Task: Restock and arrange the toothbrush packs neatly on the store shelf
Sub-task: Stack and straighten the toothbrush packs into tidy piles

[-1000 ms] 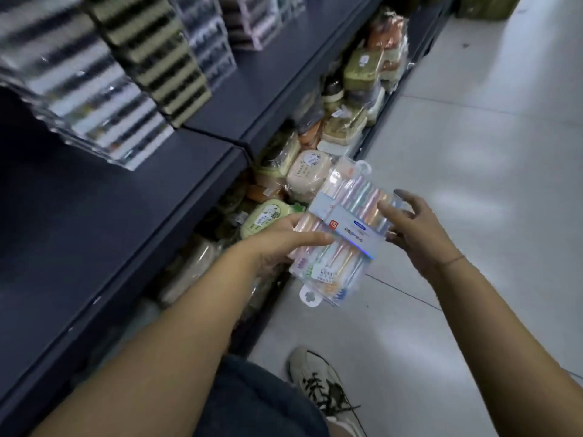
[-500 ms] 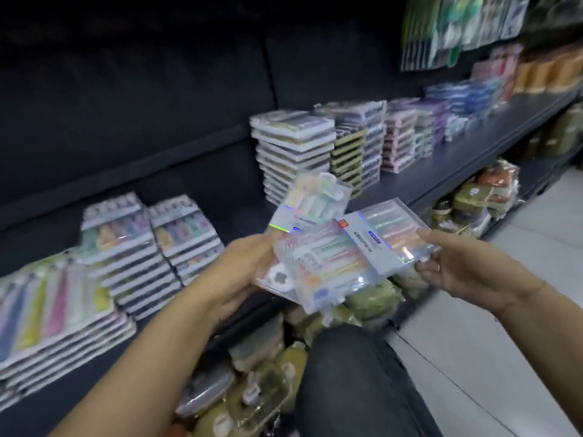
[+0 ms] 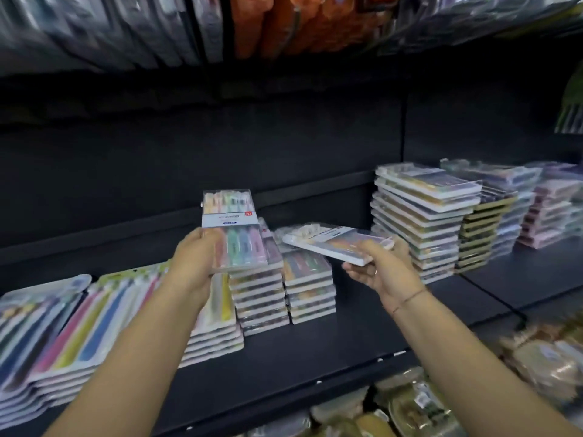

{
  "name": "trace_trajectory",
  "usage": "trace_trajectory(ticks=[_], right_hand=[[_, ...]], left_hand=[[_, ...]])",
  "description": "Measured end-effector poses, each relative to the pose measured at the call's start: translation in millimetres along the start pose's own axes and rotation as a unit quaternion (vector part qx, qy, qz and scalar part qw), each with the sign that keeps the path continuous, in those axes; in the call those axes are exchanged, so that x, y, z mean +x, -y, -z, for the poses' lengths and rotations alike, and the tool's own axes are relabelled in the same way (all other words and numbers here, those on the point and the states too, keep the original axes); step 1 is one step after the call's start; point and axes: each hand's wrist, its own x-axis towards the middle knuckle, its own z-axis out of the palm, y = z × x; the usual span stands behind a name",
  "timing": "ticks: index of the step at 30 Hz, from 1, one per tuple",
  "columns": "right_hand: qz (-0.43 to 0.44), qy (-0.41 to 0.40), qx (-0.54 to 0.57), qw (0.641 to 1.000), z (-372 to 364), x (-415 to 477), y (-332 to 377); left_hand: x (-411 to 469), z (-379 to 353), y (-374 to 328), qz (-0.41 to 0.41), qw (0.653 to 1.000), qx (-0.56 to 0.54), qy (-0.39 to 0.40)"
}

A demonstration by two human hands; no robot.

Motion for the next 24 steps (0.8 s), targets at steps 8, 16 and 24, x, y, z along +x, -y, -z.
trace_trajectory(ticks=[8,16,24], right_hand=[[0.087,-0.030,-0.187,0.978,-37.6,31.8,-52.8],[0.062,0.015,-0.314,0.947,-40.3,34.6,-66.1],[0.152,0.090,-0.205,0.963,-54.6,14.7,-11.1]], left_hand=[[11.6,-6.1,18.9,0.049,0.997,-0.044,-0.034],[6.2,-9.1,28.8,0.024,0.997,-0.063,-0.028],[-14.0,-27.3,9.7,-0.071,0.995,-0.067,-0.035]])
